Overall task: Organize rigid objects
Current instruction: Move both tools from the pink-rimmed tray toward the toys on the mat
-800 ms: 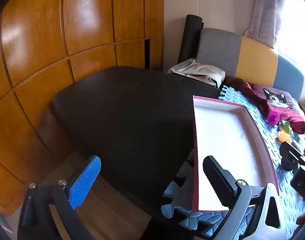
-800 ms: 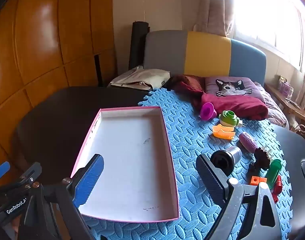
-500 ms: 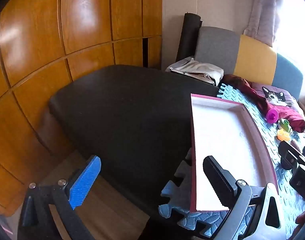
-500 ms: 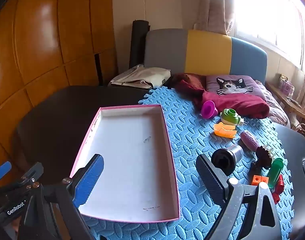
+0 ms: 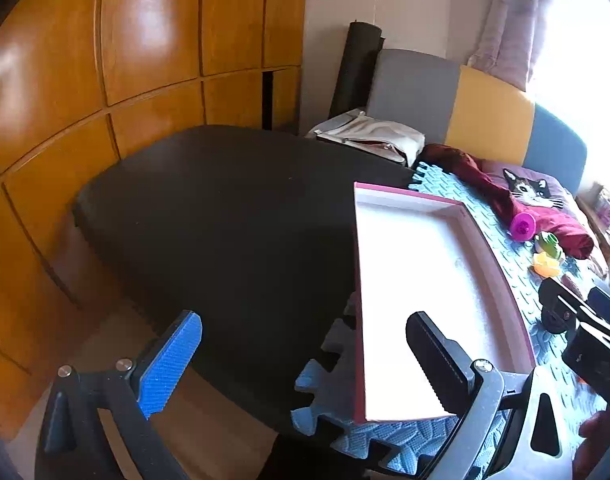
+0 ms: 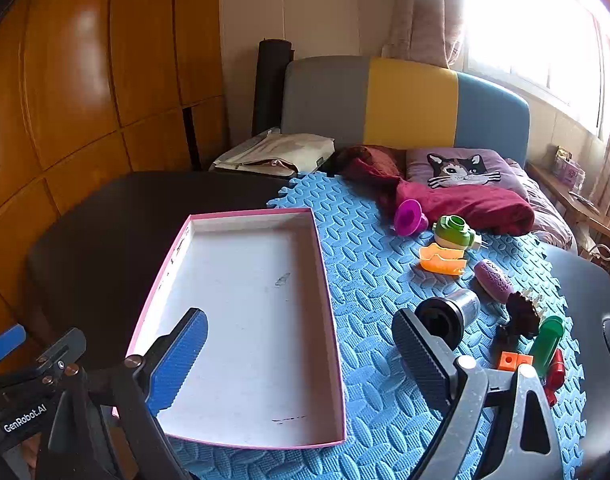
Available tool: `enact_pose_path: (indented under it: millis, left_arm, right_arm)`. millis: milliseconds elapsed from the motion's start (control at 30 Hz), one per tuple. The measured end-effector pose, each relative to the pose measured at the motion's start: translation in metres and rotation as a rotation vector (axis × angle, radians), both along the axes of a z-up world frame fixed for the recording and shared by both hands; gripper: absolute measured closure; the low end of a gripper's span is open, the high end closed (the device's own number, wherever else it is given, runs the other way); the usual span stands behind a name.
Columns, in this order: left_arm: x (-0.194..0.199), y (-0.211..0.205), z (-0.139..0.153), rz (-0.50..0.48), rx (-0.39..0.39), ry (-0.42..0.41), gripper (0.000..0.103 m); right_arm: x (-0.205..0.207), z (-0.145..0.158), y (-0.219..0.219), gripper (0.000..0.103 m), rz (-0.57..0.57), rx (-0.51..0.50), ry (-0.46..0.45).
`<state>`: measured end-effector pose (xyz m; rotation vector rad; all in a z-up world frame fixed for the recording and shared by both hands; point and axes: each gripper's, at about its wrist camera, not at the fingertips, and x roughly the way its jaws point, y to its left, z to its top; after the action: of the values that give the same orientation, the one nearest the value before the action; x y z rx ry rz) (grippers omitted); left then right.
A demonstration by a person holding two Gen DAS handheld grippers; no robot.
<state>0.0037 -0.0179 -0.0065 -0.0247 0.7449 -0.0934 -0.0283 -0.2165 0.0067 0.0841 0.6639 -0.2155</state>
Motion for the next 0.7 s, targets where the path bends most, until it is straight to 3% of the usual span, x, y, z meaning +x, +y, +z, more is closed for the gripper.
enact_pose_path:
  millis: [433, 700]
  left_arm:
    - [0.000, -0.025, 0.010, -0.098, 0.001, -0.032, 0.000]
    - [0.009, -0.043, 0.013, -0.169, -0.069, -0.004, 0.000]
  right_arm:
    - [0.001, -0.003, -0.022, 0.008, -0.035, -0.024, 0.019]
    - [-0.008, -0.003, -0.082, 0.008, -0.081, -0.036, 0.032]
